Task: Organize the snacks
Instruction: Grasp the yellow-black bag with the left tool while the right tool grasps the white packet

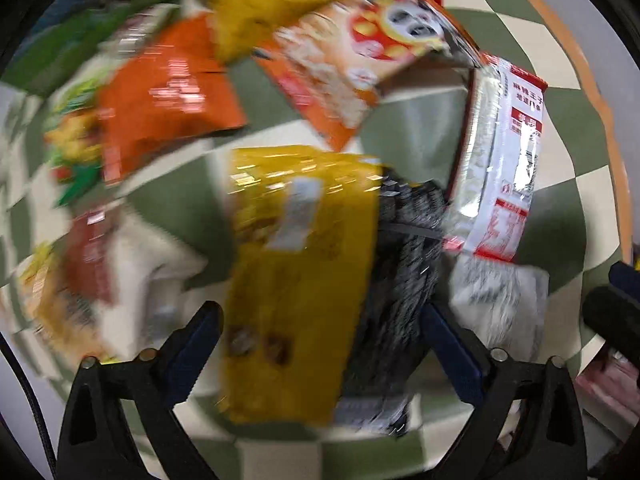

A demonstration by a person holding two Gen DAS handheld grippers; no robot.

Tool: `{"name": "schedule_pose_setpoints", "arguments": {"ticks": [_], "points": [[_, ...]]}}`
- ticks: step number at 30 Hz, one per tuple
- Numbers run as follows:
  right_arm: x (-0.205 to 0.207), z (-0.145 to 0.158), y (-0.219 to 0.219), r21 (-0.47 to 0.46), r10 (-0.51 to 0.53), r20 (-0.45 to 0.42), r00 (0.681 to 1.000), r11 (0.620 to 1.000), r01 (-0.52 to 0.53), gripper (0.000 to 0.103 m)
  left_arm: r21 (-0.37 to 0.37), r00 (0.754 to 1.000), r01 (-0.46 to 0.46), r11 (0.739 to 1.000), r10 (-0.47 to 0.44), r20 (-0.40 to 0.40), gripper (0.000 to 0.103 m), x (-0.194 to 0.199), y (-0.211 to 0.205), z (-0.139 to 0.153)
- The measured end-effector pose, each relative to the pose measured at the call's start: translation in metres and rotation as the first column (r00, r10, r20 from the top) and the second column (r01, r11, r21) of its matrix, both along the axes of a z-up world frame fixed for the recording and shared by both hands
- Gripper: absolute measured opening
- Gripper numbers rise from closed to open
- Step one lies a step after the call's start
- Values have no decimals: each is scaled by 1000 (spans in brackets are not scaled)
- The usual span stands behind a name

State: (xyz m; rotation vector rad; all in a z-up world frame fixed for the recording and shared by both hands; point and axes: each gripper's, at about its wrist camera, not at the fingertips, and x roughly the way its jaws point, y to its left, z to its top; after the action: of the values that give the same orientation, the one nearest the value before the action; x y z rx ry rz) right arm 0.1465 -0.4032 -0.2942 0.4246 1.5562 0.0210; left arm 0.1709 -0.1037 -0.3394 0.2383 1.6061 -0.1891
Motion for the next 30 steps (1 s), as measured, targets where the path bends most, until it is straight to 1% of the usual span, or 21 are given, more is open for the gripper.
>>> {"name": "schedule_pose_setpoints", "arguments": {"ticks": [1,2,4,7,10,12,13,15,17,19,20,21,22,23,26,28,29,30], "points": [[2,-4,-1,12,-2,-7,1000,1000,2,83,-1,1000,-12,1000,12,3,92,1,-1,-4],[2,-7,-2,22,-6,-14,1000,1000,6,83,-22,999,-35,999,35,-4,84,2,0,-6],[3,-12,-4,33,-7,-27,1000,999,8,83,-36,996,-92,995,92,-9,83,2,7,-4],[2,-17,-6,59,-21,-53,998,998,24,83,-3,984,-179,984,179,13,83,0,26,2],[2,-28,-3,92,-49,-100,994,994,58,83,24,964,-265,964,264,17,83,-5,50,4],[3,-34,5,131,-73,-128,989,987,89,83,26,958,-288,957,288,9,83,-8,56,3],[5,-37,11,135,-88,-145,986,985,107,83,24,955,-297,955,297,2,83,-10,59,2],[7,-42,21,137,-114,-162,980,981,137,83,22,954,-299,954,299,-10,83,-9,61,3],[14,-52,35,110,-116,-187,976,984,138,82,23,956,-292,956,293,-23,83,-5,59,2],[19,-64,51,86,-72,-219,973,992,93,61,19,958,-282,959,283,-39,83,-3,63,2],[18,-70,57,89,-44,-231,972,994,67,54,14,961,-273,962,273,-44,83,2,62,-4],[18,-72,61,81,-10,-229,973,996,29,50,10,963,-264,965,264,-49,83,6,64,-6],[17,-71,63,74,23,-211,977,997,-7,49,1,967,-250,968,249,-57,83,7,68,-8],[17,-68,67,55,81,-188,979,996,-72,49,-8,969,-238,971,237,-65,84,9,68,-11],[17,-60,83,1,227,-160,961,973,-229,49,-33,974,-206,978,201,-108,86,20,68,-35],[18,-55,90,-37,271,-145,951,960,-279,56,-42,978,-180,983,175,-118,86,23,68,-41],[19,-54,93,-60,268,-154,951,958,-280,65,-48,979,-174,984,167,-117,84,27,68,-43],[19,-53,93,-61,246,-162,956,964,-259,67,-56,980,-171,984,164,-113,84,29,66,-47]]}}
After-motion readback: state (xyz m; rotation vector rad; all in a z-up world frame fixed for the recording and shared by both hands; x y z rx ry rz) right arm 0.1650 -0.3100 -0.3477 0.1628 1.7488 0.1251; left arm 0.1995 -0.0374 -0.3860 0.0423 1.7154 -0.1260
